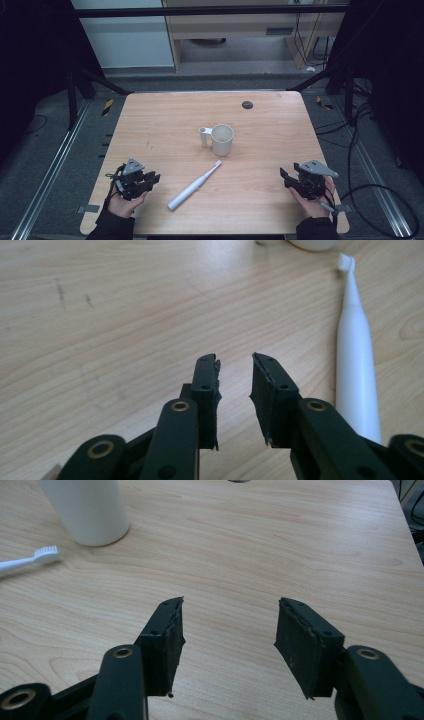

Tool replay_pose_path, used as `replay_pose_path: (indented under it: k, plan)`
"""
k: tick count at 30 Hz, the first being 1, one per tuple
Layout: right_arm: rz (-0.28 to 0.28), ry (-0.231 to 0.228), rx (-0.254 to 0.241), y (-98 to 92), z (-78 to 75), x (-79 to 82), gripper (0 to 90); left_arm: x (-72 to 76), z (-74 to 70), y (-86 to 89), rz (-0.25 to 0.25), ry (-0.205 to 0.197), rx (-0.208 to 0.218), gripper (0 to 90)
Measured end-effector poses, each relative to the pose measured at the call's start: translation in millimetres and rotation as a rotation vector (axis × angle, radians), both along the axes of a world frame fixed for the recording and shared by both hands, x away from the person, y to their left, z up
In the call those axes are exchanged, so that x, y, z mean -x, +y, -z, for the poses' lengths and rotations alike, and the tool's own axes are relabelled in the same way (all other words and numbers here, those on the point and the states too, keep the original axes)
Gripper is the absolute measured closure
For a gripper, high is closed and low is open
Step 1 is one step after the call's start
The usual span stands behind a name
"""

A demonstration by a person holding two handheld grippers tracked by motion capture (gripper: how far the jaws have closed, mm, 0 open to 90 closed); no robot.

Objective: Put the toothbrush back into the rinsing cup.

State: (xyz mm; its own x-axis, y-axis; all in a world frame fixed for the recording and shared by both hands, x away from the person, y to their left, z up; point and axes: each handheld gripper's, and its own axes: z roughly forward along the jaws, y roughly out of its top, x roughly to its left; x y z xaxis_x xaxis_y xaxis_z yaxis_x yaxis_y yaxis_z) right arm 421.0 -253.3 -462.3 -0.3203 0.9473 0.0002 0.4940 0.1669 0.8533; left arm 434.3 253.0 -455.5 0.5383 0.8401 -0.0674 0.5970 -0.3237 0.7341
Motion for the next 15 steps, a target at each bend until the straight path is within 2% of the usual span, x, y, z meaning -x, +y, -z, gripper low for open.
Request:
replay_pose_path:
  k: [5,12,15]
  plan:
    - [0.003,-0.028,-0.009,2.7,0.1,3.1,46.1,2.9,6.1,-12.2,0.055,0.037,-0.037,76.3]
    - [0.003,0.002,-0.001,3.6,1.6,2.7,48.4,6.3,11.7,-23.8,0.103,0.069,-0.074,82.2]
    - [0.001,0.013,0.021,5.2,2.9,2.1,48.1,7.8,14.1,-28.1,0.123,0.083,-0.091,85.6]
